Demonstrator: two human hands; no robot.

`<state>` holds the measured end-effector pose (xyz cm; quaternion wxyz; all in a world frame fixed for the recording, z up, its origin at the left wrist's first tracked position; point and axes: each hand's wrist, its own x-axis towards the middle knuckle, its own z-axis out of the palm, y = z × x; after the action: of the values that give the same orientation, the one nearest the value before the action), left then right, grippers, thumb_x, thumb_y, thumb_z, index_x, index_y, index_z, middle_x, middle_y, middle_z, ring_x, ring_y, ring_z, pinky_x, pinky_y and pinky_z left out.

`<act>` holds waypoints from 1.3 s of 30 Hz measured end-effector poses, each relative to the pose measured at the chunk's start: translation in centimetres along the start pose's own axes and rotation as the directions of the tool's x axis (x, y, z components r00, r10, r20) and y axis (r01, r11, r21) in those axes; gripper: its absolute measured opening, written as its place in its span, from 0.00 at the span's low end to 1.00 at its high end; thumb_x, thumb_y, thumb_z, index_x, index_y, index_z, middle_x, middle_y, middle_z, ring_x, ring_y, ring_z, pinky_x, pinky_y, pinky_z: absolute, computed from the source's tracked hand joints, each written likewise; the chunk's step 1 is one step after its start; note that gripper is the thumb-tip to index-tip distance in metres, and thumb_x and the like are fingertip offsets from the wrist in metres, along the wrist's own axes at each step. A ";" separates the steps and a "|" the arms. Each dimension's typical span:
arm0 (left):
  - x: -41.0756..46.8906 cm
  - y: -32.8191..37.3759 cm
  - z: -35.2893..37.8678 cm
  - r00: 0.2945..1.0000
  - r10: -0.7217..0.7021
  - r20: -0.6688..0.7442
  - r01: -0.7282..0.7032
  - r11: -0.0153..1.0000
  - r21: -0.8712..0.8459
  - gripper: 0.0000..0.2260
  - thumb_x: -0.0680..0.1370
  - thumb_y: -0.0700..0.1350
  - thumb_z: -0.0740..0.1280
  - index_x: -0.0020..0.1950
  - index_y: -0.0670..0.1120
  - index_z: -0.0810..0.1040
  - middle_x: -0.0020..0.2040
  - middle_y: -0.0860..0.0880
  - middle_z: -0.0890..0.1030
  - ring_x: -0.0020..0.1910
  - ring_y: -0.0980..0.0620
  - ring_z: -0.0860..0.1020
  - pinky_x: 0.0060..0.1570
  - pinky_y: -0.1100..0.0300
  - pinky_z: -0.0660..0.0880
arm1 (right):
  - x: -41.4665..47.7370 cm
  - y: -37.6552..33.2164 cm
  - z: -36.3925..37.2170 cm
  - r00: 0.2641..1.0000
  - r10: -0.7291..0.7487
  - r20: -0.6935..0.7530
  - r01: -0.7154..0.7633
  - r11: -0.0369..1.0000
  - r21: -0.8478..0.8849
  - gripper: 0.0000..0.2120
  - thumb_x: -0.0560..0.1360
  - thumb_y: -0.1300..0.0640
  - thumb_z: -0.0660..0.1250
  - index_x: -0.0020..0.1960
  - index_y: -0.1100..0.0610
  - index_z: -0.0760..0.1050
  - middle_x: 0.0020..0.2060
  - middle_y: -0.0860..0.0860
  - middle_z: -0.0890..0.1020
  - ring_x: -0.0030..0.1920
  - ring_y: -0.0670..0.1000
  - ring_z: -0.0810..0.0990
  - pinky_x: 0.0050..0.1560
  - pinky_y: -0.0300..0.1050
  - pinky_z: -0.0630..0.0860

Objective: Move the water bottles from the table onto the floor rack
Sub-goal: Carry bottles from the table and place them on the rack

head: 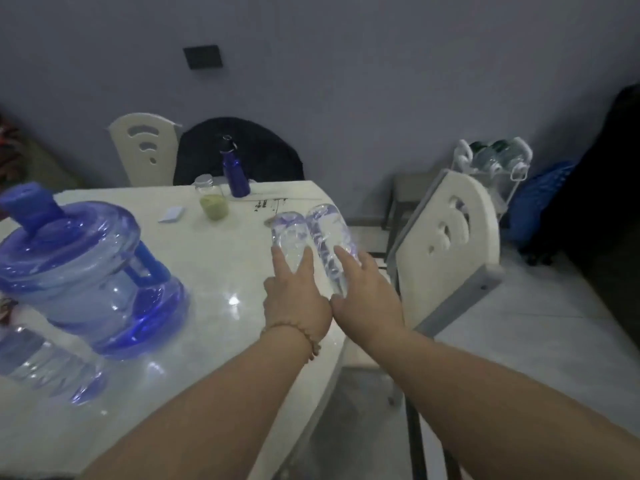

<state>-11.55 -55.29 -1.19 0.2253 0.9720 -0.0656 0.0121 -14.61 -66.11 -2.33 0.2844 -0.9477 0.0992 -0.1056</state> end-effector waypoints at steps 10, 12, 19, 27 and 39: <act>4.1 37.2 4.1 0.887 0.423 -0.187 -0.440 0.896 -0.057 0.36 0.70 0.46 0.69 0.74 0.59 0.58 0.77 0.46 0.46 0.64 0.36 0.66 0.61 0.49 0.68 | 6.8 22.0 -29.5 0.912 0.077 -0.403 -0.098 0.995 -0.031 0.36 0.70 0.48 0.69 0.73 0.40 0.55 0.73 0.52 0.63 0.61 0.57 0.76 0.52 0.51 0.75; 3.7 42.5 6.8 0.877 0.466 -0.121 -0.476 0.875 -0.081 0.35 0.70 0.46 0.69 0.74 0.59 0.57 0.77 0.47 0.45 0.66 0.37 0.64 0.63 0.48 0.67 | 6.8 26.8 -32.6 0.900 0.144 -0.411 -0.163 0.987 -0.011 0.36 0.70 0.50 0.69 0.73 0.39 0.55 0.71 0.51 0.64 0.58 0.56 0.77 0.48 0.50 0.76; 4.2 51.3 18.3 0.871 0.465 0.160 -0.444 0.883 -0.151 0.36 0.72 0.42 0.67 0.73 0.62 0.54 0.77 0.51 0.43 0.67 0.41 0.63 0.61 0.49 0.69 | 6.5 40.7 -35.0 0.885 0.370 -0.281 -0.382 0.924 0.015 0.34 0.71 0.52 0.67 0.73 0.40 0.57 0.69 0.51 0.65 0.56 0.55 0.77 0.49 0.50 0.77; 12.6 56.8 32.9 0.847 0.340 0.409 -0.272 0.938 -0.216 0.35 0.71 0.41 0.64 0.74 0.61 0.56 0.78 0.50 0.43 0.70 0.41 0.62 0.66 0.50 0.67 | 14.3 55.4 -33.0 0.803 0.584 -0.116 -0.583 0.811 0.046 0.33 0.69 0.54 0.65 0.72 0.40 0.59 0.66 0.50 0.67 0.55 0.57 0.78 0.51 0.50 0.78; 29.8 66.4 47.0 0.836 0.202 0.511 -0.122 0.975 -0.187 0.32 0.69 0.43 0.66 0.70 0.60 0.61 0.78 0.50 0.46 0.67 0.43 0.68 0.62 0.54 0.71 | 32.6 71.7 -31.7 0.823 0.559 0.095 -0.556 0.829 -0.061 0.36 0.68 0.50 0.66 0.72 0.37 0.57 0.70 0.44 0.64 0.60 0.50 0.76 0.53 0.44 0.73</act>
<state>8.83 -138.66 -12.90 0.2675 0.9097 -0.2076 -0.2404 -0.71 -149.28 -11.88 0.2933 -0.8859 0.3576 0.0355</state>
